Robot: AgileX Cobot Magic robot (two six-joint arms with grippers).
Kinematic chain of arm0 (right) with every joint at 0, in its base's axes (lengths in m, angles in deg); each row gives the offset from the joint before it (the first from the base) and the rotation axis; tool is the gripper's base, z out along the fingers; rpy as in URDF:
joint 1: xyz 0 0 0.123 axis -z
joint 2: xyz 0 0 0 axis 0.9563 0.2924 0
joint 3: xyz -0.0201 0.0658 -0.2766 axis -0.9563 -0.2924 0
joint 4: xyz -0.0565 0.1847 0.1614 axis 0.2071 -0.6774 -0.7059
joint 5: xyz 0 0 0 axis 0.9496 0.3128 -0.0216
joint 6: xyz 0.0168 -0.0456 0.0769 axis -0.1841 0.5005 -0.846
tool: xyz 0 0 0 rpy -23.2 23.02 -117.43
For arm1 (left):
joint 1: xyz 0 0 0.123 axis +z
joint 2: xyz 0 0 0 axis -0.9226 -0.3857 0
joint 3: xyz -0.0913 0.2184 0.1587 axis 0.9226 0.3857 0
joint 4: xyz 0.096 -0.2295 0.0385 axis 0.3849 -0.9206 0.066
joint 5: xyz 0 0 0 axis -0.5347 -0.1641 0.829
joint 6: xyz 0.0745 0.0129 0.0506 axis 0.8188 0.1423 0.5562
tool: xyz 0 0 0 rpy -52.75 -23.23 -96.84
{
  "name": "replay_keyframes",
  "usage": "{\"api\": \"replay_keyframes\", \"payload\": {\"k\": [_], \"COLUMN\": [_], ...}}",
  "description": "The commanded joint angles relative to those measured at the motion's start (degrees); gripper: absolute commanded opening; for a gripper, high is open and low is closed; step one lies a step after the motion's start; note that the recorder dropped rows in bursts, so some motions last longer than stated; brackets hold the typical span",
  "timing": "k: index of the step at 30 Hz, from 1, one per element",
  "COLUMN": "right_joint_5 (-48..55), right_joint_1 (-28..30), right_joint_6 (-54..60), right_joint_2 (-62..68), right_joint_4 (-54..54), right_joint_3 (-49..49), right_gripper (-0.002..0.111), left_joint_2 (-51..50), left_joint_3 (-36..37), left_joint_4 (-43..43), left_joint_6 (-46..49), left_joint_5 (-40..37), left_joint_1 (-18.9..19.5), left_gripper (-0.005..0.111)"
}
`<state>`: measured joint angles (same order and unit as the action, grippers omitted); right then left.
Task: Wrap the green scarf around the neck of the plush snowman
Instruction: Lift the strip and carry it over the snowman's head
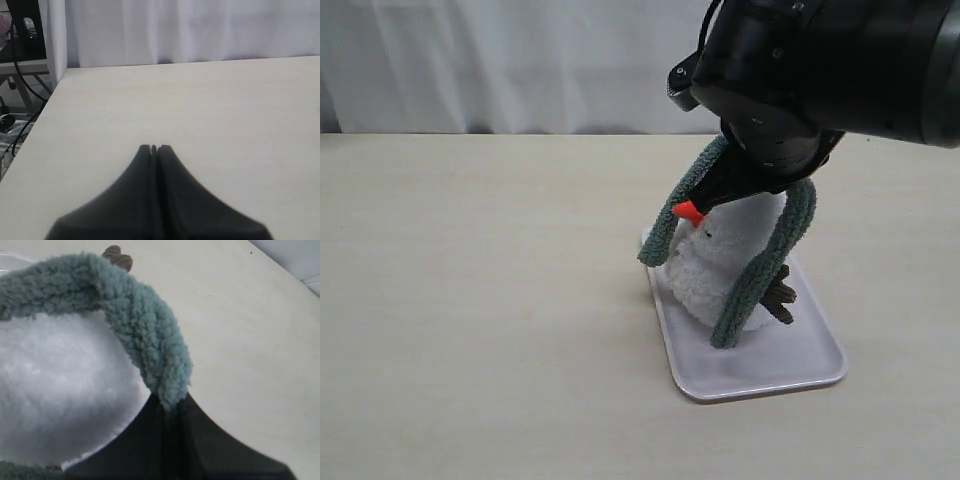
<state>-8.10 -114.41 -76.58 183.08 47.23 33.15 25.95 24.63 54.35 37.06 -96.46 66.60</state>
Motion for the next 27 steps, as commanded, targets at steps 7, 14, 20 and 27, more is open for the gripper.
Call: {"api": "replay_keyframes", "payload": {"k": [7,14,20,27], "right_joint_5": [-5.6,-11.5,-15.6,-18.1], "right_joint_1": [0.6,0.6,0.6,0.6], "right_joint_6": [-2.0,6.3,6.8,-4.3], "right_joint_2": [-1.6,-5.3,-6.3,-5.7], "right_joint_4": [-2.6,-18.7,-22.8,-9.9], "right_joint_3": [0.1,5.7,5.7,-0.3], "right_gripper": [0.004,0.004,0.004,0.004], "left_joint_2": [0.1,0.1,0.1,0.1], "left_joint_3": [0.2,0.2,0.2,0.2], "left_joint_4": [-0.4,-0.3,-0.3,-0.3], "left_joint_6": [-0.3,-0.3,-0.3,-0.3], "left_joint_5": [0.7,0.7,0.7,0.7], "left_joint_1": [0.3,0.3,0.3,0.3], "left_gripper": [0.0,0.0,0.0,0.0]}}
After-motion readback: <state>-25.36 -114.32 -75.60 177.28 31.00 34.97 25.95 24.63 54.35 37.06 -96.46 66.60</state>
